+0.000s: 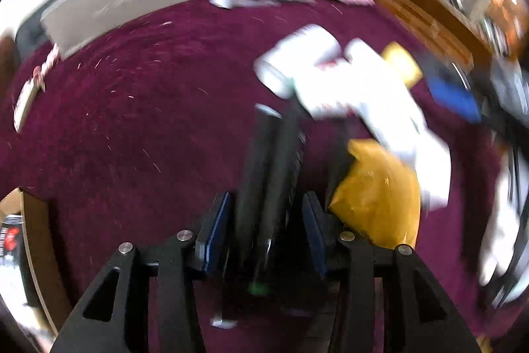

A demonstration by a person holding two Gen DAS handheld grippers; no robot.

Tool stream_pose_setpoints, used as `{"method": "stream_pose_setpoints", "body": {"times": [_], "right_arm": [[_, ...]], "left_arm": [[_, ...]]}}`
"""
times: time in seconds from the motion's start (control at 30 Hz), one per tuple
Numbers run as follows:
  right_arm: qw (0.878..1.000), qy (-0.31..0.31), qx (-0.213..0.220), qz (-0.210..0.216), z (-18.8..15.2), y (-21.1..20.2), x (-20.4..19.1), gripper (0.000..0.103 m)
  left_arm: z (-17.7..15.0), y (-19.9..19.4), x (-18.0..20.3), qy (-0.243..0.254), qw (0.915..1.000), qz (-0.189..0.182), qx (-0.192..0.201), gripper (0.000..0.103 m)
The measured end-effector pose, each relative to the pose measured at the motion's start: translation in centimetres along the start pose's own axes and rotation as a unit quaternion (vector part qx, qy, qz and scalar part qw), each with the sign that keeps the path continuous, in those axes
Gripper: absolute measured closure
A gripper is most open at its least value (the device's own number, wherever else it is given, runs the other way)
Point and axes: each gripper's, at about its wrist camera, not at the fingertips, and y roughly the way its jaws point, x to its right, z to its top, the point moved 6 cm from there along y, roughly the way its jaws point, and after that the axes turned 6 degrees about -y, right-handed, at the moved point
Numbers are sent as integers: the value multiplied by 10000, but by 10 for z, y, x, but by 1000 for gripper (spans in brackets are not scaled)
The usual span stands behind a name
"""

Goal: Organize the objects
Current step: 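Return both tools to the markers and grasp a black marker with the left tool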

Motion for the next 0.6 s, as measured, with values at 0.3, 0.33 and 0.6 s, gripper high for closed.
{"method": "stream_pose_setpoints", "body": {"times": [0.3,0.33,0.6], "right_arm": [[9999,-135,-52,-94,-6,4,-5,45],[9998,-132,-53,-100,-6,3,-4,45],[9998,-133,-88,-92,-6,4,-5,45]], "left_arm": [[-13,-36,2,-285,9988,-252,317,62],[-11,-37,-5,-499,9976,-323,365,62],[-5,-12,-15,-607,9974,290,253,67]]}}
